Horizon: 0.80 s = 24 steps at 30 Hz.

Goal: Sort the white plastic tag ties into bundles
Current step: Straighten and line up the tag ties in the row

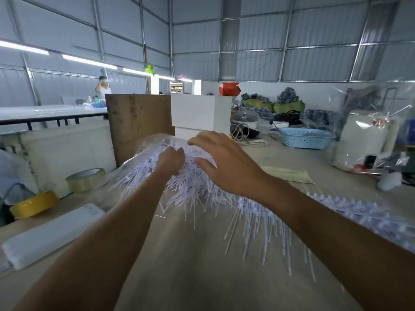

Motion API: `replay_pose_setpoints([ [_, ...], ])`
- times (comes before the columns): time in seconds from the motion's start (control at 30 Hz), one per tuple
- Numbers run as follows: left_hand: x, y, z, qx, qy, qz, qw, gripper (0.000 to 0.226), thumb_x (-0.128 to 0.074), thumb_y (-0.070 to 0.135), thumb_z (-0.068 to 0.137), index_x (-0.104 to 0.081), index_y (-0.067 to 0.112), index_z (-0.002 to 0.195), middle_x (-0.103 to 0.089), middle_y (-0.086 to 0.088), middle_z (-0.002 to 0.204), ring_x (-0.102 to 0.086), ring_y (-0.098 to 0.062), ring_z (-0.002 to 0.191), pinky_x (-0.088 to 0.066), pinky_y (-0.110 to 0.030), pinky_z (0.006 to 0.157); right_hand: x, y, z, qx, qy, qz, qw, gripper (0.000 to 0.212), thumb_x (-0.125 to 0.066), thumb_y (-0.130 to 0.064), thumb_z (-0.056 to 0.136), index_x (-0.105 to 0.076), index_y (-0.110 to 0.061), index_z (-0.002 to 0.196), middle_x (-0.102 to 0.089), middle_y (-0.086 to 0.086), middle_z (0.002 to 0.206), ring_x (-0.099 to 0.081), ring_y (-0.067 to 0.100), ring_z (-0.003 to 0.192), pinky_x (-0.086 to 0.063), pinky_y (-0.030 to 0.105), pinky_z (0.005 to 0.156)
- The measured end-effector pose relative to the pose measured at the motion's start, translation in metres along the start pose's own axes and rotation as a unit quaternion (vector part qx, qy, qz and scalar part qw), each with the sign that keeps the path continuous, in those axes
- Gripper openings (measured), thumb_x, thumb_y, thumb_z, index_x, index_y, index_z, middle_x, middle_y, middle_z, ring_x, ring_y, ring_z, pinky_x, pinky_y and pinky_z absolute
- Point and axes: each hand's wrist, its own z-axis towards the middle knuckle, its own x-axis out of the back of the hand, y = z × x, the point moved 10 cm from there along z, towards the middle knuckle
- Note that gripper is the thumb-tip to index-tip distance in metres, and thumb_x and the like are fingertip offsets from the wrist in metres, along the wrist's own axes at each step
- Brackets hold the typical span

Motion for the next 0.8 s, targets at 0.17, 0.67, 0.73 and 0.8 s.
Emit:
replay_pose_setpoints([
  [0.17,-0.004,0.007,-0.073,-0.15,0.079,0.122,0.978,0.031,-0.044,0.02,0.098,-0.065,0.009,0.119,-0.063,-0.017,0.118,-0.061,-0.037,0.107,-0.051,-0.044,0.091,0.018,0.059,-0.127,-0.071,-0.05,-0.033,0.996,0.028,-0.058,-0.02,0.1,-0.065,-0.023,0.127,-0.057,-0.002,0.13,-0.05,0.018,0.123,-0.039,0.03,0.103],
  [0.67,-0.109,0.082,-0.191,-0.27,-0.06,0.269,0.923,0.034,-0.036,0.055,0.1,-0.05,0.024,0.094,-0.064,-0.001,0.092,-0.063,-0.021,0.082,-0.052,-0.034,0.076,0.12,0.225,-0.359,-0.446,-0.052,-0.238,0.861,0.03,-0.048,-0.034,0.1,-0.062,-0.023,0.124,-0.058,0.008,0.13,-0.05,0.032,0.119,-0.046,0.043,0.098],
  [0.73,-0.111,0.08,-0.19,-0.285,-0.043,0.276,0.917,0.03,-0.038,0.052,0.101,-0.049,0.026,0.093,-0.063,0.001,0.088,-0.061,-0.019,0.077,-0.05,-0.032,0.07,0.118,0.246,-0.378,-0.495,-0.078,-0.205,0.841,0.033,-0.047,-0.04,0.101,-0.061,-0.022,0.126,-0.059,0.011,0.129,-0.054,0.032,0.117,-0.047,0.043,0.098],
  [0.8,-0.1,0.091,-0.189,-0.309,0.01,0.261,0.915,0.029,-0.037,0.048,0.101,-0.055,0.026,0.093,-0.061,0.003,0.078,-0.058,-0.017,0.067,-0.045,-0.029,0.061,0.118,0.256,-0.382,-0.512,-0.058,-0.177,0.839,0.027,-0.05,-0.041,0.1,-0.067,-0.023,0.111,-0.064,0.01,0.115,-0.06,0.03,0.1,-0.051,0.039,0.086],
])
